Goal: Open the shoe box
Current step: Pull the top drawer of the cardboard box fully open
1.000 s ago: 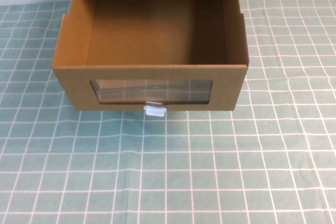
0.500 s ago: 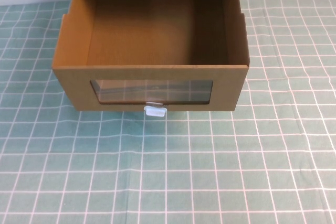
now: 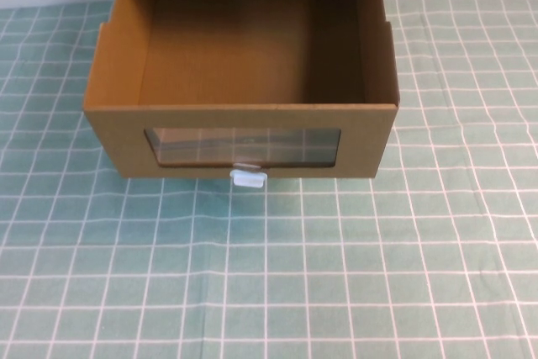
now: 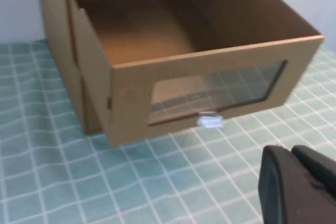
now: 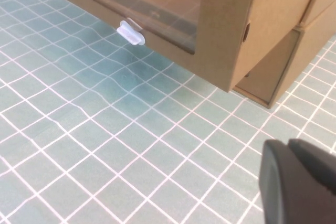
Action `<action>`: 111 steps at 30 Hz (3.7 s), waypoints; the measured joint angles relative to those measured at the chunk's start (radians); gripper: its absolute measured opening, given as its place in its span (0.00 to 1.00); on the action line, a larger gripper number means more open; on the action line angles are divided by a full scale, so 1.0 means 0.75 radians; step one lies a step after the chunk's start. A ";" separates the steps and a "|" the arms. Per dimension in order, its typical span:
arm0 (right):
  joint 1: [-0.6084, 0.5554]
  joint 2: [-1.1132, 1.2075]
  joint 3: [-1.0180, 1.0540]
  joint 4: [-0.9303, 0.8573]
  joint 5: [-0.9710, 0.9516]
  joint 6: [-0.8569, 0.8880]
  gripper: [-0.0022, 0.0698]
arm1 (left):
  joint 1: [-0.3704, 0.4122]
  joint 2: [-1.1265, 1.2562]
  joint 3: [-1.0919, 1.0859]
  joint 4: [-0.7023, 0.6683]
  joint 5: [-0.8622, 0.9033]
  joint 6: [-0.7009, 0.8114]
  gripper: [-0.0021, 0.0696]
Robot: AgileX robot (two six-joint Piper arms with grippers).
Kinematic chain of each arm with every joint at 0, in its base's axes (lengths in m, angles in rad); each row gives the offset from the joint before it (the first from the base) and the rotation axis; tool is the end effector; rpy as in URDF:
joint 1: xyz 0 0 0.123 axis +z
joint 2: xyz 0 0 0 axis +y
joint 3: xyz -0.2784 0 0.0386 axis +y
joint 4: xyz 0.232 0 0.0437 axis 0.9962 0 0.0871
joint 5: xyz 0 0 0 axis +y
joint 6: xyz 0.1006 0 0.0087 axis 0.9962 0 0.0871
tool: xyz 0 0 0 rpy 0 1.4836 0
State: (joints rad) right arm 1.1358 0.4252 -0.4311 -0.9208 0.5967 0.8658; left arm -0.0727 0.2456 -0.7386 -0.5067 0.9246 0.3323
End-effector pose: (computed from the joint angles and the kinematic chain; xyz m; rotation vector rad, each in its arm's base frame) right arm 0.0749 0.0538 0.2916 -0.6803 1.7239 0.3891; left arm 0.0096 -0.0400 0.3507 0.3525 1.8130 -0.4112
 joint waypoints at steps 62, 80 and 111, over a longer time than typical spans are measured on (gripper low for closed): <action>-0.394 -0.096 0.000 0.000 -0.133 0.003 0.01 | 0.000 -0.342 1.020 0.522 -0.709 -0.116 0.02; -1.102 -0.233 0.022 -0.034 -0.299 0.003 0.01 | 0.000 -0.342 1.020 0.522 -0.709 -0.111 0.02; -1.580 -0.443 0.357 1.708 -0.450 -1.527 0.01 | 0.000 -0.342 1.020 0.522 -0.709 -0.111 0.02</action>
State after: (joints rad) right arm -0.0492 0.0933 -0.1636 0.3602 0.2590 -0.2792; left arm -0.0727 -0.0111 0.0262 -0.1149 0.3932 0.2494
